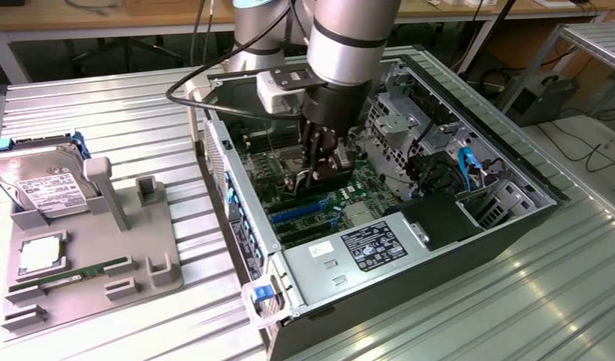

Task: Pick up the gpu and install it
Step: 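Insert the gpu into the slot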

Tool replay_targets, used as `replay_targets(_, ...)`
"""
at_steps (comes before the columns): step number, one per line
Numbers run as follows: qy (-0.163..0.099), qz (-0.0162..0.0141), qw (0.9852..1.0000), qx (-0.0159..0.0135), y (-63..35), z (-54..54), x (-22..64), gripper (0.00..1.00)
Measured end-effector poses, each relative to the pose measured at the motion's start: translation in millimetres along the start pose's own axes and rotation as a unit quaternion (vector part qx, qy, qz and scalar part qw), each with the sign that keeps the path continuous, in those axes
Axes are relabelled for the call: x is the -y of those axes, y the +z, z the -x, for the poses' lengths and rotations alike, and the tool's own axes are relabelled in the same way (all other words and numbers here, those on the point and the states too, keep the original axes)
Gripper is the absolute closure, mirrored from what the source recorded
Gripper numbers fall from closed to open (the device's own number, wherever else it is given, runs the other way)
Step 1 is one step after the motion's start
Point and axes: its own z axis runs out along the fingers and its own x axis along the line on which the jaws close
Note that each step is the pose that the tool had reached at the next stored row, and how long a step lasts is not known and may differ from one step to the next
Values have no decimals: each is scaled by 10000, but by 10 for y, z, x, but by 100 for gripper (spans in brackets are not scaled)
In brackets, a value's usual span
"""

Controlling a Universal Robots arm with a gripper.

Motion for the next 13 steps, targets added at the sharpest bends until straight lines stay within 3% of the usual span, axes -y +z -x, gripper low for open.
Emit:
replay_targets(1,15,0,10000,0,137,-5,-101,74)
replay_targets(2,15,0,10000,0,161,-4,-100,74)
replay_targets(13,-3,-8,10000,1,269,-1,-46,74)
